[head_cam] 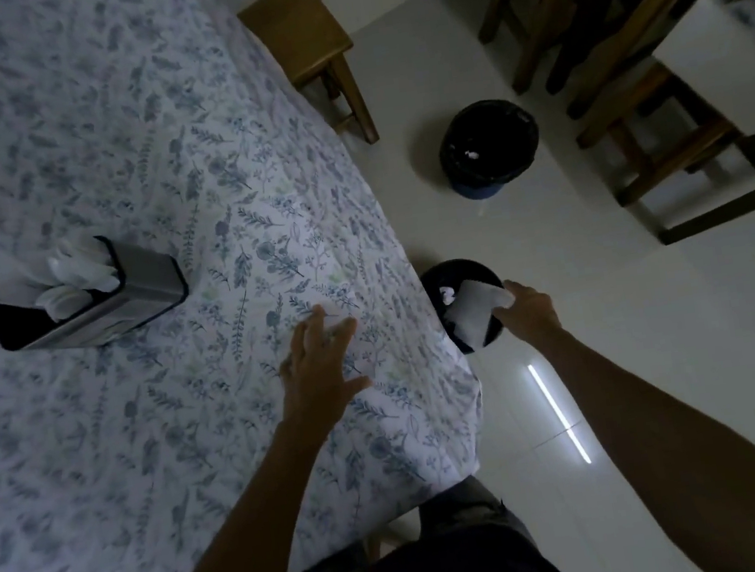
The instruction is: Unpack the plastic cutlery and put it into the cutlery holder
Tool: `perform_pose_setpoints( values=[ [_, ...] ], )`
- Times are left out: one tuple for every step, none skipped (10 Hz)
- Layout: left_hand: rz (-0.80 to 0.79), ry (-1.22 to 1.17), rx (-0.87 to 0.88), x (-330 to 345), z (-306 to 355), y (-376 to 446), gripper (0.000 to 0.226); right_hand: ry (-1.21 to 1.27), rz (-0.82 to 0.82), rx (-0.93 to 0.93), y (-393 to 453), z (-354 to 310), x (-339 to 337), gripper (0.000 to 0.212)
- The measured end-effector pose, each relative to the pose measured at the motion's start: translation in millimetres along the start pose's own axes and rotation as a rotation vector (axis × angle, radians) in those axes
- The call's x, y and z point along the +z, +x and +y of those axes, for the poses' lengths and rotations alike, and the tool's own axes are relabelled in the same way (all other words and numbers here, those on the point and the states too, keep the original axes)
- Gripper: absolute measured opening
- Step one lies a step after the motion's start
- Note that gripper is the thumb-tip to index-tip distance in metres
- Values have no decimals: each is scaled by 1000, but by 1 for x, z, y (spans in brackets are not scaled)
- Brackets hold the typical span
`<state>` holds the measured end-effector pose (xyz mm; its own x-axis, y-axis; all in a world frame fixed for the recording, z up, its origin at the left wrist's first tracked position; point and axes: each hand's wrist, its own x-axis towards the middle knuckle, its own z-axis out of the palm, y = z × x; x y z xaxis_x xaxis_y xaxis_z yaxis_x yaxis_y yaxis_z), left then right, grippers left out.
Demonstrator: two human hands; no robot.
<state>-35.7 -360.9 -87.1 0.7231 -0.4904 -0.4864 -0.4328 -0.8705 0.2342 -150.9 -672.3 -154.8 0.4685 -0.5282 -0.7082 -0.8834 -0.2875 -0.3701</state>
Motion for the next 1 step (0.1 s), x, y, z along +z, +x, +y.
perform_pose_setpoints(
  values=[
    [-9,-2,-10,-2,3,-1,99,-63,-26,-70,-3,-4,3,58]
  ],
)
